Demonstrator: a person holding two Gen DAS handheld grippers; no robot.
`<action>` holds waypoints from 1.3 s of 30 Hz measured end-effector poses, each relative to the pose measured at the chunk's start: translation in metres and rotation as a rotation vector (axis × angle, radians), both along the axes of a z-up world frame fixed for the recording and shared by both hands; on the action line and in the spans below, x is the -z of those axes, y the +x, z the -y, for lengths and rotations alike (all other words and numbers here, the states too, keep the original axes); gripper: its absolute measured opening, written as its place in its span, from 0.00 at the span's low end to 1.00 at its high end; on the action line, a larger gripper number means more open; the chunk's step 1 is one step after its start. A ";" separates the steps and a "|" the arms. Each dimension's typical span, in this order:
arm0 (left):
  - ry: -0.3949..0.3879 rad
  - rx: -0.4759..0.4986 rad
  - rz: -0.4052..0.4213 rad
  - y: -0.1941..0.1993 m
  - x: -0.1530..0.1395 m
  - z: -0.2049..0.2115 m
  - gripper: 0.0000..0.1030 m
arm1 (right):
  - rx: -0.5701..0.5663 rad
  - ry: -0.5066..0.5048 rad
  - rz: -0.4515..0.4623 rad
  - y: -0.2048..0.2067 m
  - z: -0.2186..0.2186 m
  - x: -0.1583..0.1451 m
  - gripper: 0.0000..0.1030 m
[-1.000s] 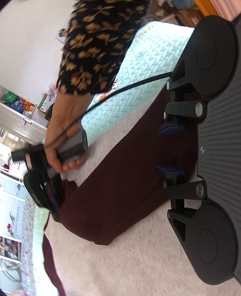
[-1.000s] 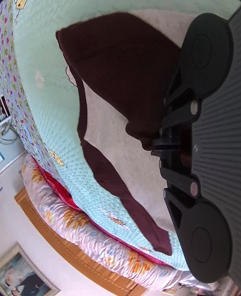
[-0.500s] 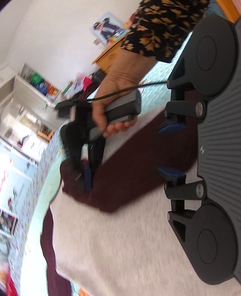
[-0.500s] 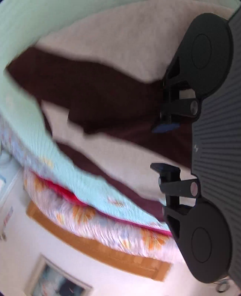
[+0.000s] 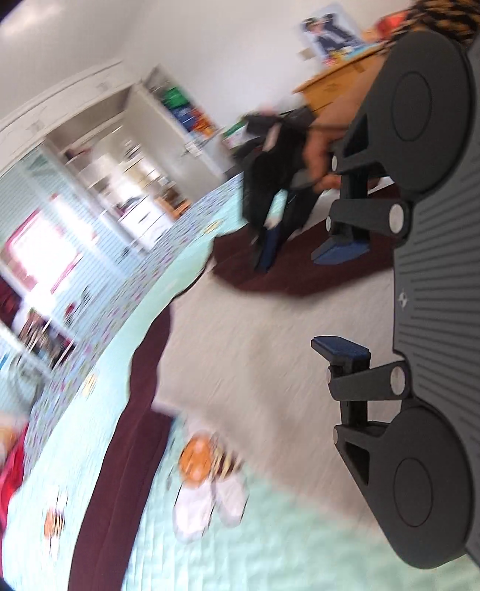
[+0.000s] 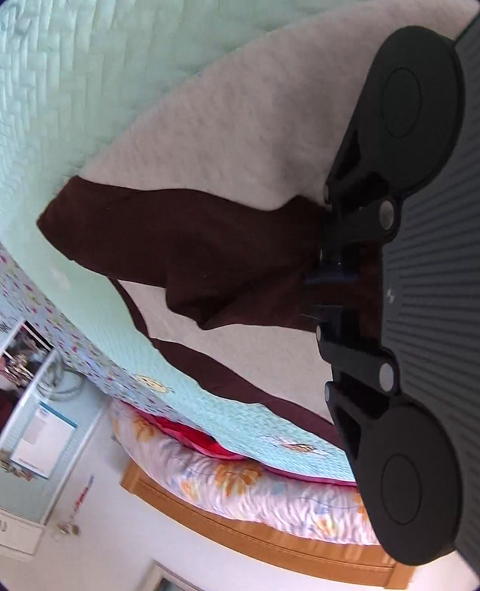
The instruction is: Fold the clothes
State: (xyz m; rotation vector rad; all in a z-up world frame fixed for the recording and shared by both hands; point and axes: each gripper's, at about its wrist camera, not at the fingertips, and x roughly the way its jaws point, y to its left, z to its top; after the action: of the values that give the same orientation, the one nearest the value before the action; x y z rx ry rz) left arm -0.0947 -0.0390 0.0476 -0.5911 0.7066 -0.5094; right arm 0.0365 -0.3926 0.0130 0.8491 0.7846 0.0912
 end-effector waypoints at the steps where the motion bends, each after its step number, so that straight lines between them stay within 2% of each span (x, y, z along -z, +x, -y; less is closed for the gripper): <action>1: -0.013 -0.027 -0.002 0.001 -0.001 -0.008 0.45 | -0.001 -0.070 0.009 -0.004 -0.011 -0.009 0.19; 3: -0.032 -0.086 0.000 0.002 -0.003 -0.025 0.48 | -0.047 -0.182 0.041 -0.016 -0.036 -0.027 0.27; 4: -0.039 -0.124 0.002 0.002 -0.004 -0.034 0.49 | -0.070 -0.188 0.068 -0.025 -0.048 -0.034 0.32; 6: -0.050 -0.202 -0.003 0.005 -0.005 -0.051 0.57 | -0.104 -0.145 0.117 -0.043 -0.066 -0.041 0.45; 7: -0.054 -0.236 -0.017 0.008 -0.003 -0.060 0.57 | -0.109 -0.115 0.120 -0.050 -0.072 -0.039 0.54; 8: -0.057 -0.252 -0.040 0.013 -0.001 -0.068 0.57 | -0.106 -0.096 0.099 -0.054 -0.074 -0.033 0.63; 9: -0.059 -0.268 -0.063 0.018 0.001 -0.075 0.57 | -0.099 -0.095 0.056 -0.056 -0.075 -0.023 0.64; 10: -0.061 -0.283 -0.087 0.023 0.003 -0.083 0.57 | -0.091 -0.110 0.008 -0.056 -0.078 -0.013 0.63; 12: -0.065 -0.309 -0.113 0.028 0.010 -0.094 0.57 | -0.069 -0.143 0.030 -0.062 -0.084 -0.006 0.61; 17: -0.114 -0.345 -0.148 0.029 0.019 -0.115 0.57 | -0.085 -0.298 0.061 -0.073 -0.116 -0.032 0.62; 21: -0.125 -0.353 -0.144 0.032 0.020 -0.121 0.57 | -0.130 -0.338 0.152 -0.075 -0.139 -0.045 0.62; 24: -0.129 -0.343 -0.140 0.033 0.021 -0.120 0.57 | -0.116 -0.307 0.201 -0.059 -0.138 -0.040 0.62; 26: -0.120 -0.307 -0.114 0.034 0.018 -0.113 0.57 | -0.065 -0.239 0.193 -0.042 -0.128 -0.040 0.62; 28: -0.140 -0.228 -0.067 0.033 0.013 -0.099 0.57 | -0.006 -0.204 0.194 -0.027 -0.119 -0.044 0.62; 31: -0.132 -0.084 0.015 0.032 0.003 -0.070 0.61 | 0.024 -0.213 0.200 0.003 -0.106 -0.051 0.61; 32: -0.122 -0.035 0.042 0.031 0.000 -0.059 0.63 | 0.011 -0.238 0.194 0.016 -0.102 -0.055 0.59; 33: -0.099 -0.013 0.034 0.032 0.003 -0.050 0.64 | -0.008 -0.272 0.185 0.029 -0.099 -0.058 0.56; 35: -0.052 0.030 0.017 0.033 0.008 -0.033 0.64 | -0.061 -0.364 0.160 0.057 -0.091 -0.067 0.28; 39: 0.079 0.059 0.041 0.031 0.014 -0.010 0.65 | -0.170 -0.522 0.082 0.108 -0.078 -0.067 0.22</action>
State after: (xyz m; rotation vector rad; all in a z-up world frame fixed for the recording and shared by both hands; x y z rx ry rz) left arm -0.0638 -0.0292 0.0332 -0.4858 0.7038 -0.5442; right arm 0.1440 -0.3148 0.0802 0.2828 0.7556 0.0667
